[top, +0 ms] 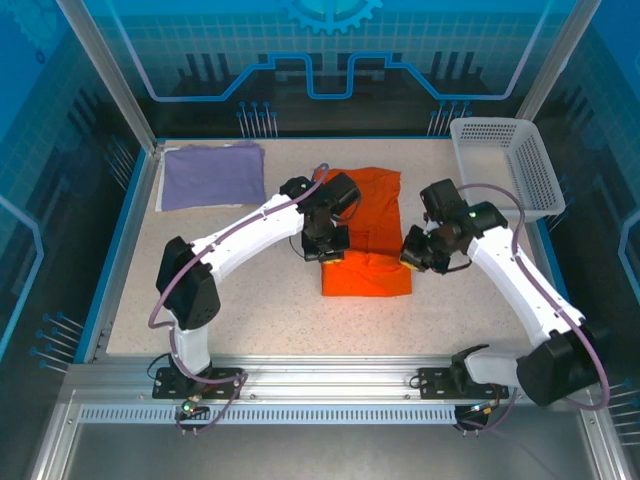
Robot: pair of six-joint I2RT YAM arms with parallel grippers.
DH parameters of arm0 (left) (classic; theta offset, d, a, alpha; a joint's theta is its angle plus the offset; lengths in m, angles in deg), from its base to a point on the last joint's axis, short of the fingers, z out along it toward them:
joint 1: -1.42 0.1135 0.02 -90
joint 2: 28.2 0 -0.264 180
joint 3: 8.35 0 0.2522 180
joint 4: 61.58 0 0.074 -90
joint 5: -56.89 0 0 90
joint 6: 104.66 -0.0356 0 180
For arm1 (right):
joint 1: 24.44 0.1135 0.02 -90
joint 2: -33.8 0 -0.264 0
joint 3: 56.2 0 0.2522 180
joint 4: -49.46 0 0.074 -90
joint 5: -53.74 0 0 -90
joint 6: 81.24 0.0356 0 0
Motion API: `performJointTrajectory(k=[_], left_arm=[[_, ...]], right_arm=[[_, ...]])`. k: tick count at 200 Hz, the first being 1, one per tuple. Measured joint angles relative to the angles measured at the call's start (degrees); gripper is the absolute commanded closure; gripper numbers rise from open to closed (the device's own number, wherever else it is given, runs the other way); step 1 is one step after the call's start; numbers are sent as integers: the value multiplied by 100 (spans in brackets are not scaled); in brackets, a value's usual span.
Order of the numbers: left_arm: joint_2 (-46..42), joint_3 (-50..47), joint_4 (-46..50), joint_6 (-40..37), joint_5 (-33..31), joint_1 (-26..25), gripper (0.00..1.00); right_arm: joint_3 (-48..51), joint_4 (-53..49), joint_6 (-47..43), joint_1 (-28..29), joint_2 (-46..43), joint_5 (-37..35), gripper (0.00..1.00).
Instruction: Fold and stack the t-shirts
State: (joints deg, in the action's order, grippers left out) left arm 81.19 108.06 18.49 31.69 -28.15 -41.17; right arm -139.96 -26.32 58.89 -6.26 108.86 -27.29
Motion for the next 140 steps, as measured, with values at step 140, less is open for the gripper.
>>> performJointTrajectory(k=[140], left_arm=[[1814, 1652, 424, -748, 155, 820, 100]], right_arm=[[-1381, 695, -527, -411, 2667, 4, 100]])
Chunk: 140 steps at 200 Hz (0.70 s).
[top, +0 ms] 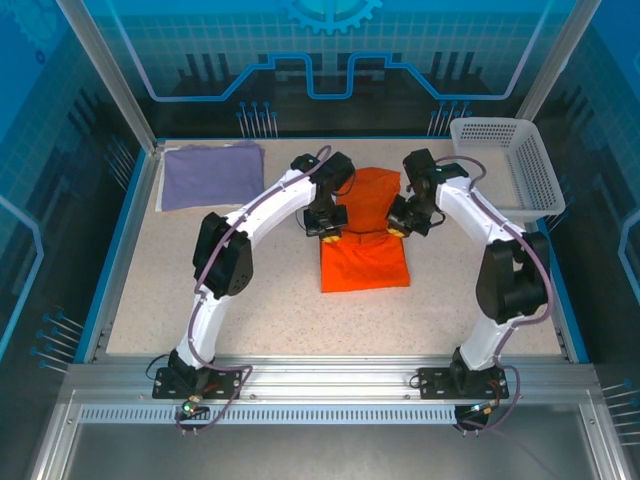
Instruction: Fold and stack the t-shirts
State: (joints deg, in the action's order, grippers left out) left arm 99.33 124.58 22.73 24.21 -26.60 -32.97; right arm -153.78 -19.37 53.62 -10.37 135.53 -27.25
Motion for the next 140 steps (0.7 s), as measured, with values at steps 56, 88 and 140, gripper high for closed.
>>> performJointTrajectory(k=[56, 88, 140], left_arm=[[664, 490, 0, -190, 212, 321, 98], [1082, 1001, 24, -247, 302, 398, 98], [1130, 1067, 33, -289, 387, 398, 98]], right_arm=[[-415, 90, 11, -103, 835, -4, 100], [-433, 96, 81, -116, 984, -4, 100], [-476, 55, 162, -208, 981, -68, 100]])
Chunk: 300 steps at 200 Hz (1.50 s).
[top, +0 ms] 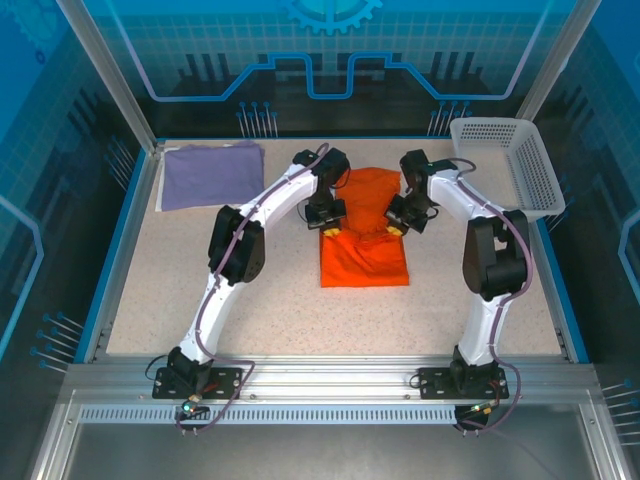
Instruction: Fold and stack the t-shirts
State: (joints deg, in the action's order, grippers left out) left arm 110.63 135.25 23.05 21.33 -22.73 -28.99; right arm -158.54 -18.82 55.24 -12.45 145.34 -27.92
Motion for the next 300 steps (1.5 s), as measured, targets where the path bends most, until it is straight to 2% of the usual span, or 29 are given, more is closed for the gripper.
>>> performJointTrajectory(k=[43, 70, 86, 110, 140, 167, 189, 205, 217, 252, 276, 300], left_arm=[[13, 7, 4, -2, 0, 50, 97], [232, 186, 46, -7, 50, 120, 92], [444, 313, 46, -9, 109, 173, 83], [682, 387, 42, 13, 208, 249, 68], [796, 538, -28, 286, 376, 387, 64], [785, 1043, -85, 581, 382, 599, 62], [601, 1137, -87, 739, 199, 804, 58], [380, 1075, -68, 752, 59, 929, 58], [120, 835, -66, 739, -15, 979, 59], [-1091, -713, -306, 623, 31, 861, 66], [-1637, -1506, -472, 538, 151, 551, 71], [-2009, -2363, -748, 612, 302, 138, 75]], right_arm=[[-4, 0, 24, -87, 13, -50, 100], [-81, 20, 48, -122, 258, -37, 100], [-240, 42, 63, -153, 570, 2, 100], [-535, 44, 96, -184, 955, 109, 84], [-1123, -13, 188, -238, 1231, 260, 73], [-1969, -111, 227, -367, 1421, 382, 48], [-2380, -177, 164, -485, 1445, 459, 46], [-2365, -223, 28, -520, 1357, 472, 48], [-2142, -249, -138, -501, 1174, 470, 53], [-673, -105, -647, -197, -24, 542, 84], [83, 66, -754, 116, -575, 616, 89], [551, 330, -848, 116, -509, 756, 94]])
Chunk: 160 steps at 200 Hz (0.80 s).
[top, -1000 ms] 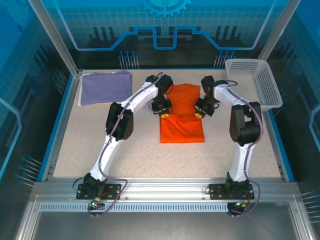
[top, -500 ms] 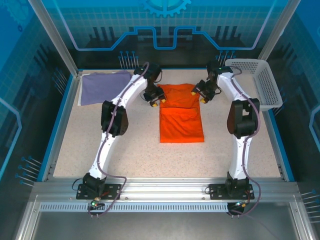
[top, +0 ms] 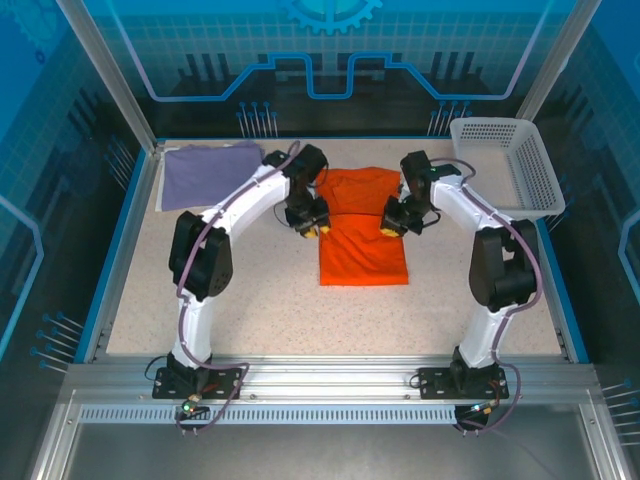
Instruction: Fold and stack the t-shirts
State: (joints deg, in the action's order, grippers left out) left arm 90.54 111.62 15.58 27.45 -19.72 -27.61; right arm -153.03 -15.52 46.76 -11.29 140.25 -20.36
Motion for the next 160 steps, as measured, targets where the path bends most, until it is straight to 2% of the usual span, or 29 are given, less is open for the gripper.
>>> performJointTrajectory(k=[17, 38, 71, 95, 118, 160], left_arm=[[-199, -660, -260, 120, 96, -208, 72], [-396, -1419, -503, 350, 129, -334, 65], [-754, -2441, -975, 658, 151, -372, 62], [-822, -2702, -1290, 734, 170, -372, 62], [-822, -2900, -1757, 758, 299, -372, 63], [-822, -3246, -2271, 903, 516, -372, 64]], right_arm=[[138, 20, -81, -87, 138, 24, 91], [422, 11, -240, -201, 31, -24, 75], [1495, -35, -540, -616, -927, -22, 49], [2063, -48, -706, -1023, -1521, 48, 39], [2538, 68, -828, -1185, -1648, 205, 38], [3187, 527, -831, -1220, -1478, 647, 44]])
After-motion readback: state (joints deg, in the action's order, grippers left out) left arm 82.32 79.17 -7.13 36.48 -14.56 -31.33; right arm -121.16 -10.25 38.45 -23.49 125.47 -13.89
